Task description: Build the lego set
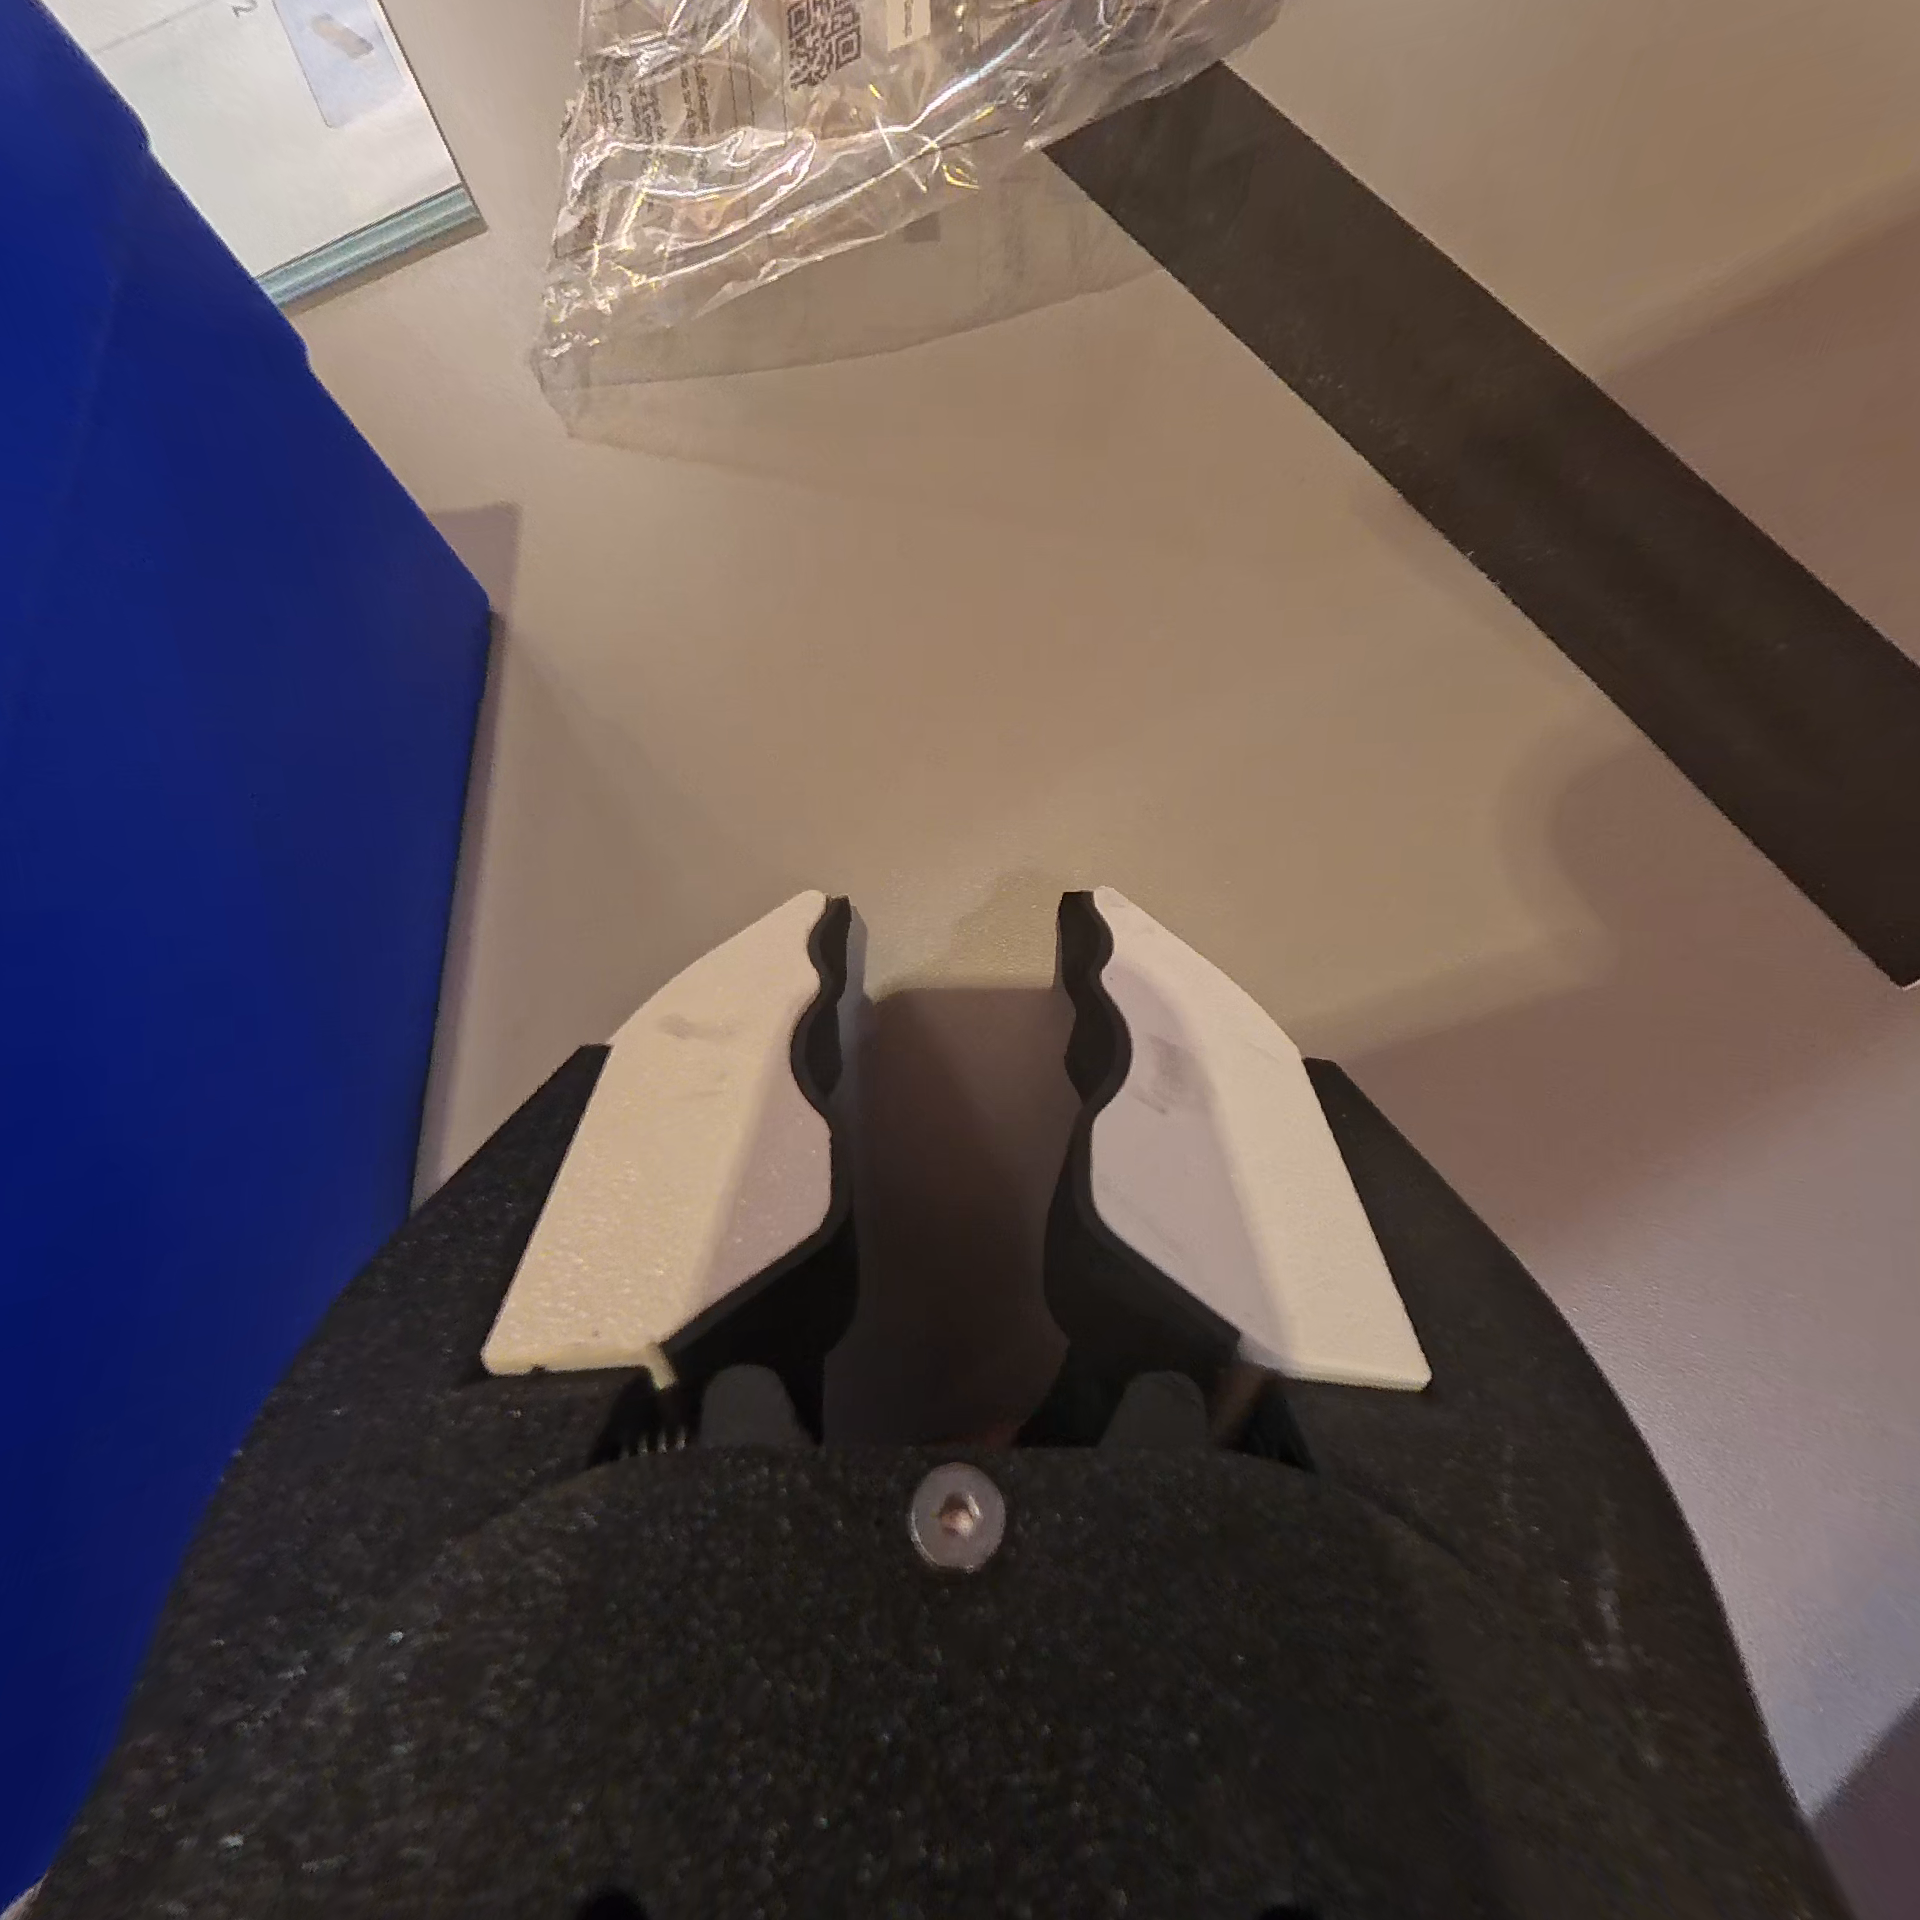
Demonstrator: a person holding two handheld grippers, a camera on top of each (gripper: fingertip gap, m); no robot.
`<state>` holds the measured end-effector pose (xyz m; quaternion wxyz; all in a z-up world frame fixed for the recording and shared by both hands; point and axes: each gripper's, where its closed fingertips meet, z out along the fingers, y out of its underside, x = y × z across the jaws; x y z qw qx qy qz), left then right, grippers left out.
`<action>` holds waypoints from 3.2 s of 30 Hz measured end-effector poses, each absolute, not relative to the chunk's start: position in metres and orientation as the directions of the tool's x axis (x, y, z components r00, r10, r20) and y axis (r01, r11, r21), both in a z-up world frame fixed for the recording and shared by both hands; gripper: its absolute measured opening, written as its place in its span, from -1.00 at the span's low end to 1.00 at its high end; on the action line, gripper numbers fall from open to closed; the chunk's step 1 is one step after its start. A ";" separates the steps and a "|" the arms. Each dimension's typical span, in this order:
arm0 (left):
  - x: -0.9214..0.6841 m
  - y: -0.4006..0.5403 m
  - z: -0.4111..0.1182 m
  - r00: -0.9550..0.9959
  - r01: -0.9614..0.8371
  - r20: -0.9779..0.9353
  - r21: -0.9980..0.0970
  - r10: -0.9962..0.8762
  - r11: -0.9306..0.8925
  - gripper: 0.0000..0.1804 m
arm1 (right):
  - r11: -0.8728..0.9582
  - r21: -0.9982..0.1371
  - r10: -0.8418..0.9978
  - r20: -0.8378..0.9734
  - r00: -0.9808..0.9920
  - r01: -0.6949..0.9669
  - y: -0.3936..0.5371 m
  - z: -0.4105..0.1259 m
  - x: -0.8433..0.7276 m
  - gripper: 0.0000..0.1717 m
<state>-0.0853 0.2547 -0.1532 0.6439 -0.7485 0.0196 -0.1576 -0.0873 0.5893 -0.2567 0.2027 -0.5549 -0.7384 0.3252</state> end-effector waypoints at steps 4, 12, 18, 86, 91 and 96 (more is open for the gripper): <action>-0.093 0.256 -0.156 0.949 0.213 0.247 -0.960 -0.193 -0.182 -0.69 | 0.166 -0.706 0.952 -0.068 -0.300 0.688 0.590 -0.256 -0.087 -0.53; -0.093 0.257 -0.158 0.955 0.217 0.249 -0.957 -0.160 -0.190 -0.76 | 0.172 -0.720 0.962 -0.023 -0.271 0.672 0.593 -0.254 -0.088 -0.51; -0.091 0.256 -0.153 0.972 0.162 0.189 -0.970 -0.142 -0.181 -0.76 | 0.214 -0.786 0.974 0.128 -0.186 0.581 0.612 -0.217 -0.083 -0.55; -0.083 0.259 -0.163 0.977 0.114 0.149 -0.969 -0.150 -0.218 -0.75 | 0.773 -0.021 0.627 0.173 -0.760 0.634 0.457 -0.251 -0.019 -0.45; -0.083 0.258 -0.161 0.981 0.093 0.126 -0.972 -0.144 -0.215 -0.75 | 0.775 -0.042 0.628 0.160 -0.762 0.630 0.452 -0.249 -0.020 -0.61; -0.085 0.260 -0.163 0.982 0.100 0.130 -0.972 -0.136 -0.213 -0.75 | 0.773 -0.036 0.629 0.176 -0.757 0.633 0.454 -0.244 -0.021 -0.56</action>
